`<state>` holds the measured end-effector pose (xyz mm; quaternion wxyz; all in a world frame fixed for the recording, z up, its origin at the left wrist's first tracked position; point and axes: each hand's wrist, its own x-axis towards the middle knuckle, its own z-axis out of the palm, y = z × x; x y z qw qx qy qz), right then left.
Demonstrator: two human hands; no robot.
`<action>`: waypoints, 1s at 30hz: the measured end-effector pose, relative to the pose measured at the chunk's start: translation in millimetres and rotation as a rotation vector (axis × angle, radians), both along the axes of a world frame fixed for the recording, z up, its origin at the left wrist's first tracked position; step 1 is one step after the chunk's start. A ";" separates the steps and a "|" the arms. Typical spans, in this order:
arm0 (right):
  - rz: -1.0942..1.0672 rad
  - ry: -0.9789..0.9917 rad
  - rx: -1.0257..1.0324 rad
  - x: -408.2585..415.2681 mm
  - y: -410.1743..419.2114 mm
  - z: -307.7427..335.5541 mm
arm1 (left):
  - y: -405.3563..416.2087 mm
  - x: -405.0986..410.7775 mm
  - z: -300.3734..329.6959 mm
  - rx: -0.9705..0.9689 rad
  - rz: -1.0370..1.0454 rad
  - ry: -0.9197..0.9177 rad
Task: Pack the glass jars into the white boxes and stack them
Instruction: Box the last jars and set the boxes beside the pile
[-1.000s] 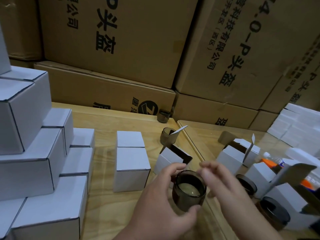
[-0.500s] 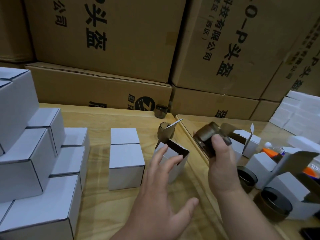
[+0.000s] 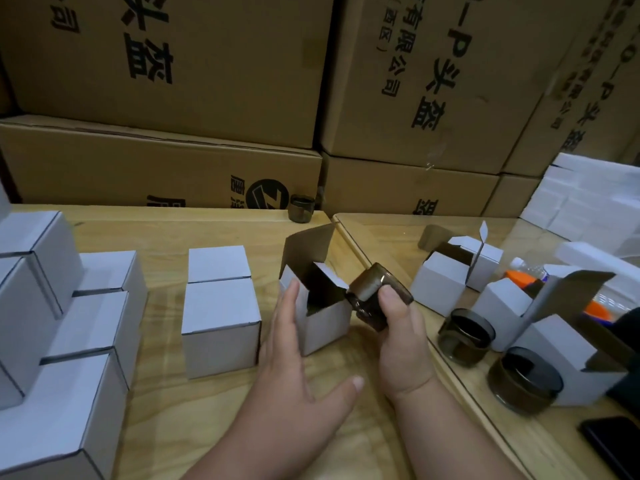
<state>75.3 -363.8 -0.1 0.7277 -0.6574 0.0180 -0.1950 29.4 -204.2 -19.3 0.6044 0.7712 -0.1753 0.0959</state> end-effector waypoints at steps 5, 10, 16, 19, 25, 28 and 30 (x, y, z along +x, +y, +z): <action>-0.109 0.020 0.111 -15.7 -8.4 -1.5 | -0.6 -2.7 0.9 0.045 0.041 -0.001; -0.086 -0.007 0.098 -30.2 -20.3 -7.6 | -0.3 -2.9 0.0 0.010 0.043 0.037; -0.022 -0.034 0.116 -26.3 -15.0 -6.4 | 0.1 -3.3 2.6 0.007 0.006 0.058; 0.014 -0.068 0.116 -25.4 -16.9 -4.5 | 2.5 -1.8 0.0 0.006 0.028 0.044; 0.001 -0.111 0.076 -35.7 -16.7 1.8 | 1.3 -4.5 2.3 0.067 0.008 0.057; 0.051 -0.233 -0.027 -40.6 -13.0 7.5 | 1.3 -3.7 0.5 0.086 0.000 0.020; 0.091 -0.269 -0.076 -43.5 -9.7 10.2 | 1.4 -1.9 -1.3 0.080 -0.013 0.008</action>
